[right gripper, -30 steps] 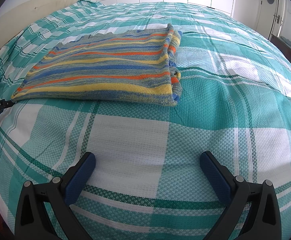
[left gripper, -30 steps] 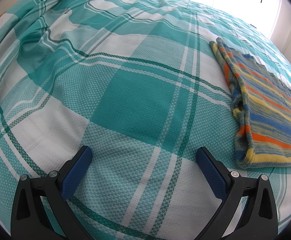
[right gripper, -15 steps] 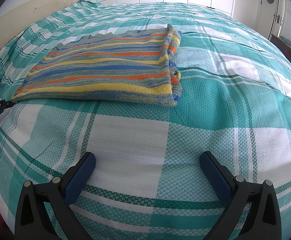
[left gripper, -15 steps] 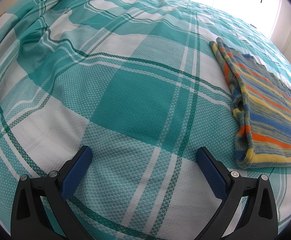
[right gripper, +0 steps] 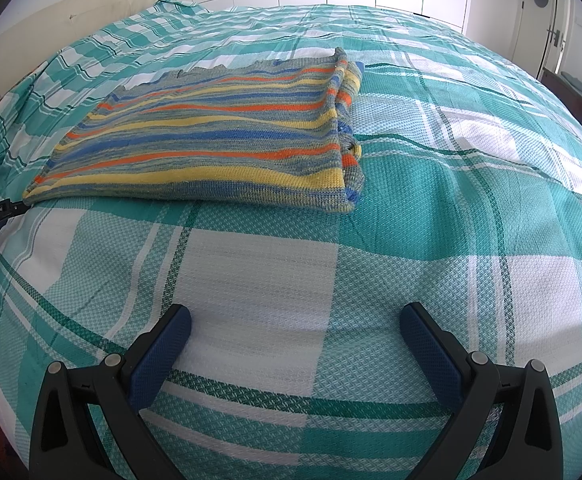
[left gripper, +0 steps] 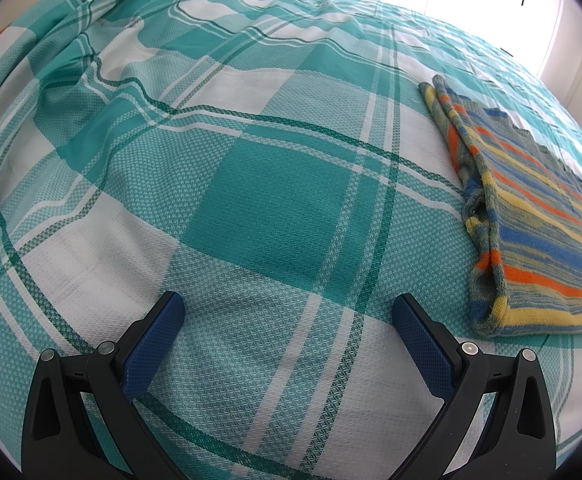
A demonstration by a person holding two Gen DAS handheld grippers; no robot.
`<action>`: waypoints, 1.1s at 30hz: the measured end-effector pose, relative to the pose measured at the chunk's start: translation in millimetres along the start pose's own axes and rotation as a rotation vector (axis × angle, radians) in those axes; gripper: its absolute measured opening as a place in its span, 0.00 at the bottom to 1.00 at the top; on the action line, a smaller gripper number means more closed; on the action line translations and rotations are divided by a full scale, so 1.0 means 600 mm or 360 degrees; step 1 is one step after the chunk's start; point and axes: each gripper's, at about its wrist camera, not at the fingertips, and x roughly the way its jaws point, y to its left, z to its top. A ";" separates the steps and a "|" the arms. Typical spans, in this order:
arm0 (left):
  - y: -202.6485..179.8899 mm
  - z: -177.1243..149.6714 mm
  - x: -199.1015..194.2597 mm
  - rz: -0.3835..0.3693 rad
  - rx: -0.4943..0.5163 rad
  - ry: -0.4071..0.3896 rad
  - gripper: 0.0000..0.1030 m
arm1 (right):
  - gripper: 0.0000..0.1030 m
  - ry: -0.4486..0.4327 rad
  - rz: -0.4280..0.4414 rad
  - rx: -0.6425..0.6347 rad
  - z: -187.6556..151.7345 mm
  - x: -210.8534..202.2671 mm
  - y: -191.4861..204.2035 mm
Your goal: Fold small clothes
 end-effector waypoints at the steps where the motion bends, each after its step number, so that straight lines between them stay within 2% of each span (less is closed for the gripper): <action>1: 0.000 0.000 0.000 0.0000 0.0000 0.0000 1.00 | 1.00 0.0000 -0.0001 0.0000 0.000 0.000 0.000; 17: 0.000 0.000 0.000 0.0000 -0.0001 0.0000 1.00 | 1.00 -0.0008 0.0003 0.0004 -0.001 0.000 0.000; 33: 0.000 0.000 0.000 0.0001 -0.0001 0.0000 1.00 | 1.00 -0.0085 0.0048 0.0026 -0.009 -0.006 -0.006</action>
